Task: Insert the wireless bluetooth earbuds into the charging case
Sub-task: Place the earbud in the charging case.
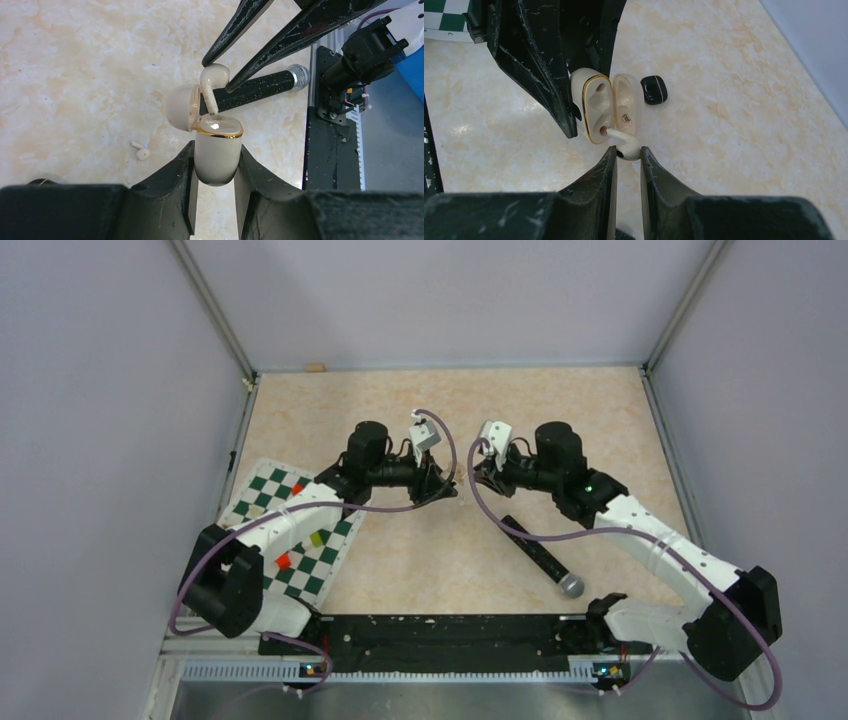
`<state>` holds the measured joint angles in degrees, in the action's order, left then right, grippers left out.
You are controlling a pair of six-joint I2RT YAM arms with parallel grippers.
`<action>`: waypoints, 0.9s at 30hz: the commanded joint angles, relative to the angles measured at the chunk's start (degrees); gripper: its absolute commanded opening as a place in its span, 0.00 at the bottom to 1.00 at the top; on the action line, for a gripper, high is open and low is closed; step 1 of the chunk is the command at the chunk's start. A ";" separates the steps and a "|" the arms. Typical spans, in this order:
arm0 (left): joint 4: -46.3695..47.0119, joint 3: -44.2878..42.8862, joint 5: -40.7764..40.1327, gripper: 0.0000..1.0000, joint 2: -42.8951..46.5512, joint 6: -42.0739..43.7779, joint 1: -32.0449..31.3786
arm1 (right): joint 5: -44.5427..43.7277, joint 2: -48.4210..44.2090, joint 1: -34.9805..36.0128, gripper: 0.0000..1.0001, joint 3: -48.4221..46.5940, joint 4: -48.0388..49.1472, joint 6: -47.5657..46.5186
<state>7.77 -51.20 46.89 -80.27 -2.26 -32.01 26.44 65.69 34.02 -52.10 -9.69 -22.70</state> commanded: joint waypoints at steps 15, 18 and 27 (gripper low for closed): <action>3.04 -0.47 1.18 0.00 0.19 -0.80 0.10 | -3.93 0.53 2.71 0.03 0.61 2.74 -1.28; 2.96 -0.42 1.00 0.00 0.12 -0.82 0.02 | -4.72 0.37 3.21 0.03 0.75 3.09 -1.38; 3.32 -0.57 0.84 0.00 -0.09 -1.40 0.08 | -4.68 -0.27 4.34 0.02 1.06 3.80 -1.57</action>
<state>7.70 -51.20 46.87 -80.29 -3.11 -31.97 20.40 66.06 36.82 -51.33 -7.97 -23.99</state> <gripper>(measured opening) 0.331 0.185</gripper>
